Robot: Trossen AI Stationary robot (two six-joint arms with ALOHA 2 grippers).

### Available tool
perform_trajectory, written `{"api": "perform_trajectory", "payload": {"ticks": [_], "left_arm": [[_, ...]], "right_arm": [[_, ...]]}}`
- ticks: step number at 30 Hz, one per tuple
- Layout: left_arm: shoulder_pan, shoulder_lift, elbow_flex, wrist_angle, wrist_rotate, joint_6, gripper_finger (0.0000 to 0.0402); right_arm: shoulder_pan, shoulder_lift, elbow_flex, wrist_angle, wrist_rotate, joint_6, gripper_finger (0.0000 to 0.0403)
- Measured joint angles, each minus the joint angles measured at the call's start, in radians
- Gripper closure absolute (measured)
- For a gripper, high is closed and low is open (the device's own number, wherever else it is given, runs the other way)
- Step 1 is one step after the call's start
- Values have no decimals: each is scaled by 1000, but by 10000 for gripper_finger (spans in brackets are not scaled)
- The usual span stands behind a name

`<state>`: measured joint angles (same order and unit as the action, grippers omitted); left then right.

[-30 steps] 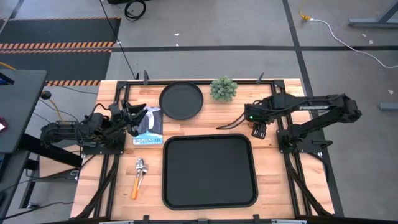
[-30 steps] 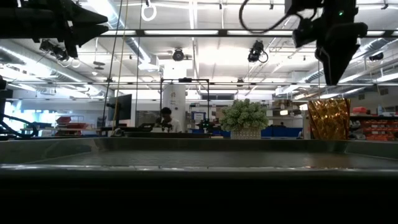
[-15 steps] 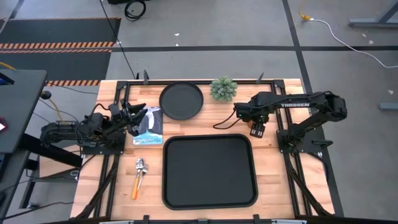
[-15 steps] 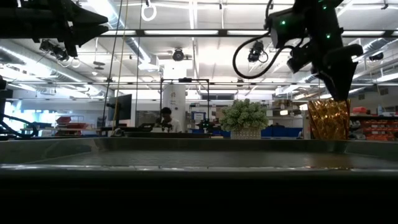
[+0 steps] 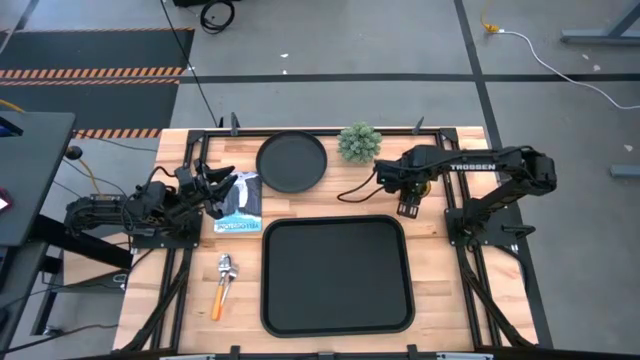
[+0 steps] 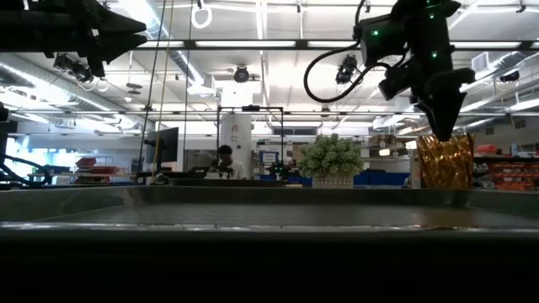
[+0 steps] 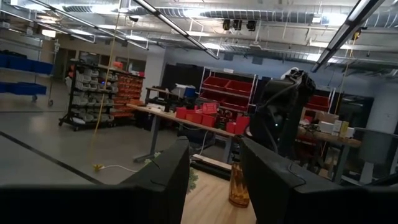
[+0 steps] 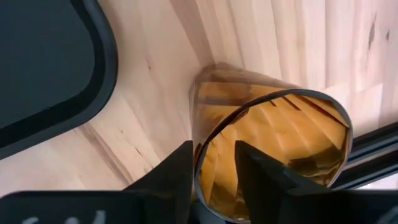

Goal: Pick and place plate/cup/fork/spoon on tray
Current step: Put the yellow cup on the black tray

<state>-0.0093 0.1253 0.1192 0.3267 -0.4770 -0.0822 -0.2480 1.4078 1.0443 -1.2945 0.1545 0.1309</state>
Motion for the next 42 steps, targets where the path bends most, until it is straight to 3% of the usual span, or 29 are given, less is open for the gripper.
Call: {"api": "perform_trajectory", "payload": {"ticks": [17,33,42], "left_arm": [[0,0,0,0,2,-4,253],[0,0,0,-3,2,-3,253],[0,0,0,-3,2,-8,253]], "right_arm": [[-51,-2,0,19,-70,13,391],[-55,-6,-1,16,-43,-79,393],[-55,-89,-1,35,-46,-109,393]]}}
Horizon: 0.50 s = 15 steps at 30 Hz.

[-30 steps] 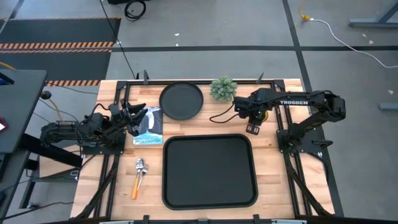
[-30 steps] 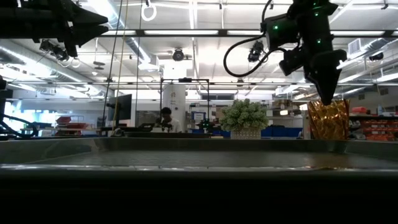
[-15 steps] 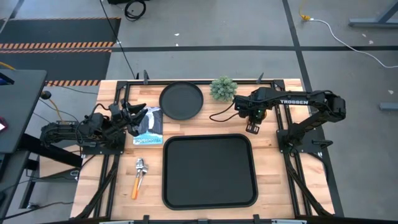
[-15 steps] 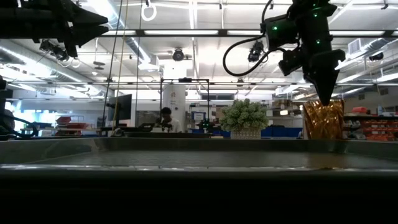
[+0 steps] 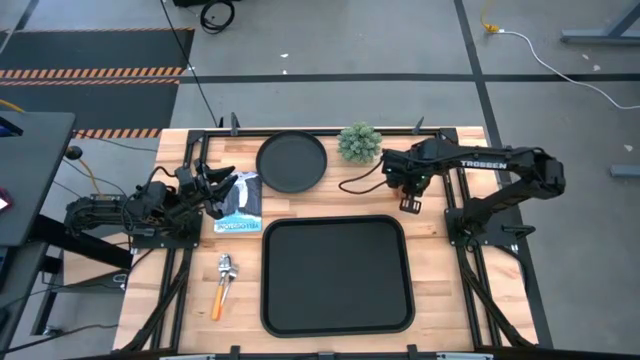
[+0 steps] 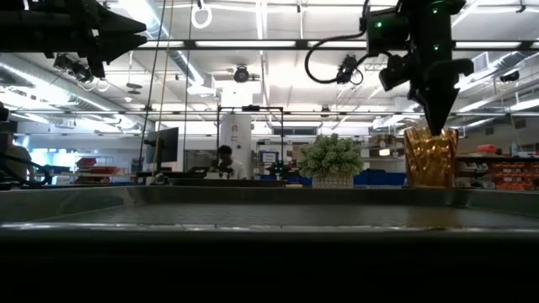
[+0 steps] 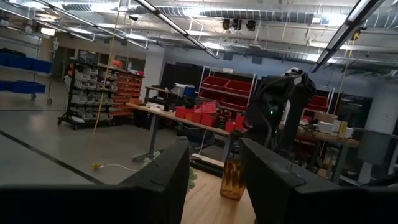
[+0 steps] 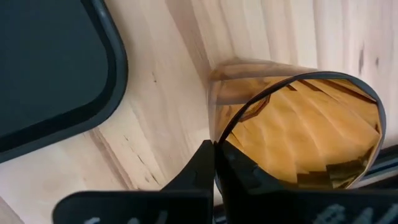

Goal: Pick and place plate/cup/fork/spoon on tray
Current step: Put the yellow cup on the black tray

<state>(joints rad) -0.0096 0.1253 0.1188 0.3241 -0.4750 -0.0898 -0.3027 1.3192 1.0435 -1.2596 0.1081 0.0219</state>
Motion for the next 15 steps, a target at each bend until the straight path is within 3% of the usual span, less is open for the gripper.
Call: {"api": "perform_trajectory", "payload": {"ticks": [6,15], "left_arm": [[0,0,0,2,-2,0,253],[0,0,0,2,-3,-3,253]], "right_arm": [[43,-43,18,-3,-57,6,393],[209,-44,210,-28,-48,99,393]]}}
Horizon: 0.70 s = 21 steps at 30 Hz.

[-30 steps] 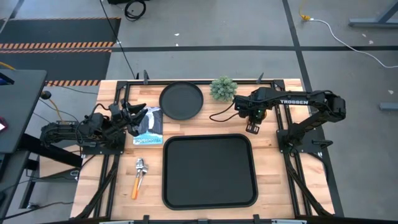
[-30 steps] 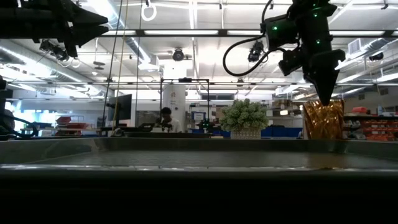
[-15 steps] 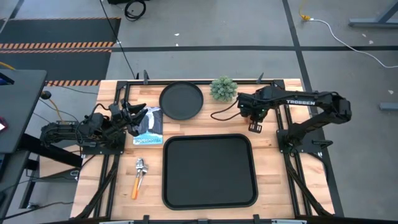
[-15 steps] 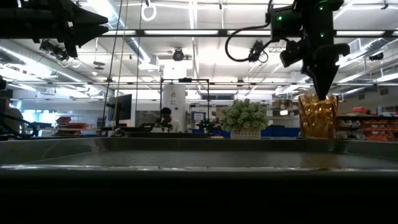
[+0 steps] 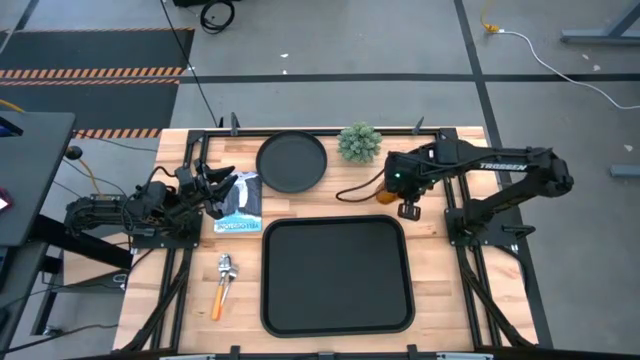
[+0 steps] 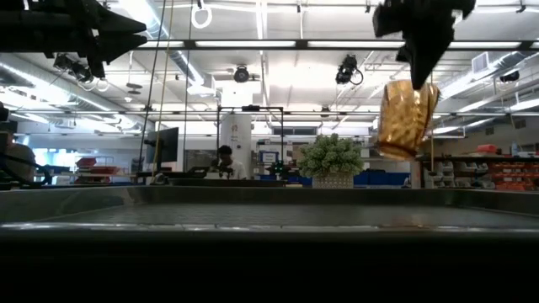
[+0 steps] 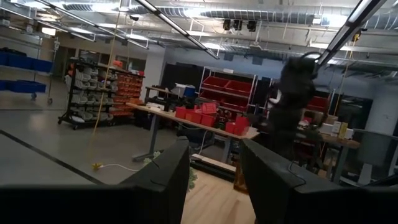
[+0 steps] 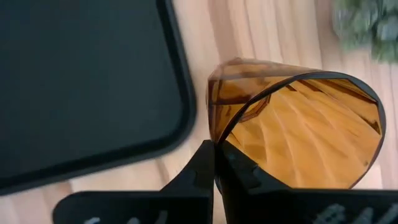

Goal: Pick and place plate/cup/fork/spoon on tray
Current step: Put the yellow cup on the black tray

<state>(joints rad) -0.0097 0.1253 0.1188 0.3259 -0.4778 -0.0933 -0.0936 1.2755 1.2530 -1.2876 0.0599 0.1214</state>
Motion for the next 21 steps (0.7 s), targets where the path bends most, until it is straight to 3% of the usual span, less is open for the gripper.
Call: {"api": "perform_trajectory", "payload": {"ticks": [5,12,21], "left_arm": [[0,0,0,1,0,0,253],[0,0,0,12,0,0,253],[0,0,0,13,0,1,253]], "right_arm": [[112,46,79,-44,0,90,393],[274,228,223,-102,-18,158,393],[360,419,283,-151,-81,190,393]]}}
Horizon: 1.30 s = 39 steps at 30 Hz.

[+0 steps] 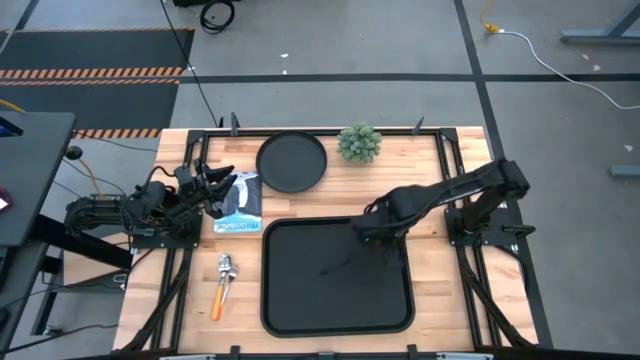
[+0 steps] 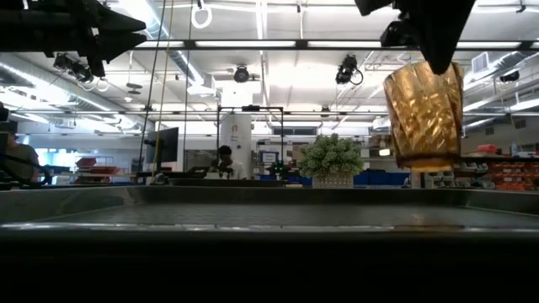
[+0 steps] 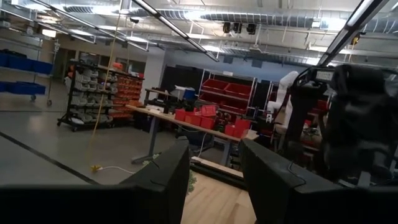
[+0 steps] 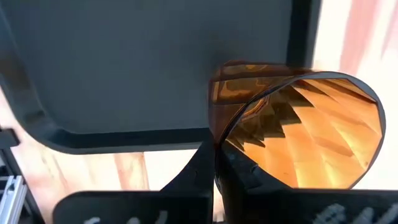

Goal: Pick and place plate/cup/fork/spoon on tray
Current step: Put the yellow cup on the black tray

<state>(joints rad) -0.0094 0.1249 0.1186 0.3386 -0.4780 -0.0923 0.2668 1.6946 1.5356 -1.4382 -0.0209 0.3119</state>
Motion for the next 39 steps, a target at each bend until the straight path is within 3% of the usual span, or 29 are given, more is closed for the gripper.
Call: {"api": "perform_trajectory", "payload": {"ticks": [8,18,39], "left_arm": [[0,0,0,0,0,2,253],[0,0,0,-6,1,11,253],[0,0,0,-23,1,2,253]], "right_arm": [[15,40,-6,36,-19,4,393],[13,29,-119,117,-33,24,393],[21,39,-120,117,25,170,393]]}}
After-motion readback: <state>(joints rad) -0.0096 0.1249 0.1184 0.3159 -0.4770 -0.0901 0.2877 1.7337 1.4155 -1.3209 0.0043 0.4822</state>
